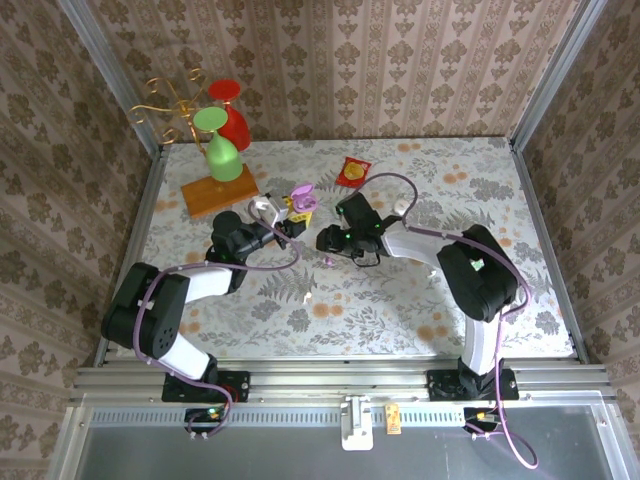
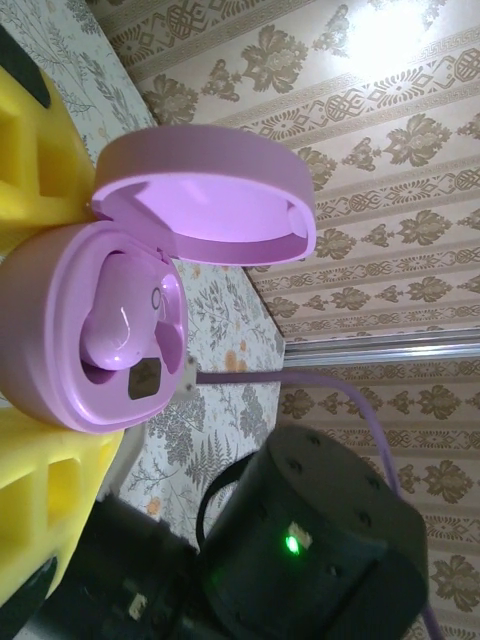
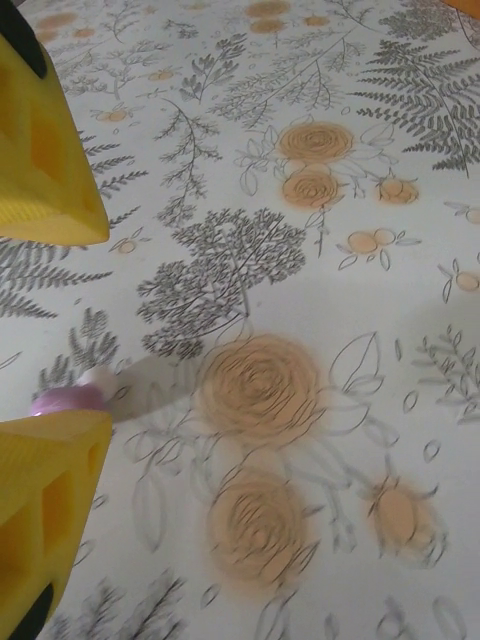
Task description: Insert wireless bluetooth earbuds into charging case
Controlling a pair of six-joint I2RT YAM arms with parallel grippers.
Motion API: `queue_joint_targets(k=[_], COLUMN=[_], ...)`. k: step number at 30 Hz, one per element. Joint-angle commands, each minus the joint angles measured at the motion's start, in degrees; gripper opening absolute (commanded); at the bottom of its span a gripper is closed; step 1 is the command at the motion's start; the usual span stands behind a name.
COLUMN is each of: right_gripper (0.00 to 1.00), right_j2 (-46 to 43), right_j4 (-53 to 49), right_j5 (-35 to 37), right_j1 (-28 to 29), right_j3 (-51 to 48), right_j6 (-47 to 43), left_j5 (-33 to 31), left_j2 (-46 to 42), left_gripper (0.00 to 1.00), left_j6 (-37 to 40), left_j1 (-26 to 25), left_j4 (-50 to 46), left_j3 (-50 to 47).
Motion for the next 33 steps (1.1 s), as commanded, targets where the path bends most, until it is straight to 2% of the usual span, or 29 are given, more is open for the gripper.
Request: queue_joint_targets(k=[1, 10, 16, 29, 32, 33], right_gripper=[0.47, 0.42, 0.35, 0.35, 0.36, 0.36], right_j2=[3.72, 6.54, 4.50, -2.86, -5.55, -6.09], right_j4=[-2.40, -4.99, -3.76, 4.48, 3.61, 2.18], right_j5=[-2.73, -5.51, -7.94, -12.13, -8.65, -6.81], right_j1=[0.12, -0.22, -0.42, 0.70, 0.85, 0.81], right_j3=[3.84, 5.30, 0.90, -10.17, -10.81, -10.58], right_j6=[-2.24, -7.20, -8.55, -4.12, -5.65, -6.95], left_j5=[0.47, 0.03, 0.03, 0.03, 0.03, -1.85], left_j2=[-2.38, -2.65, -2.59, -2.27, -2.30, -2.46], left_gripper=[0.23, 0.23, 0.24, 0.23, 0.24, 0.23], left_j6=[0.90, 0.95, 1.04, 1.57, 1.84, 1.95], left_j1=[0.06, -0.44, -0.68, -1.31, -1.27, -1.32], left_j4=[-1.18, -1.23, -1.46, -2.09, -2.04, -2.02], left_j3=[-0.52, -0.98, -0.63, -0.41, -0.43, -0.53])
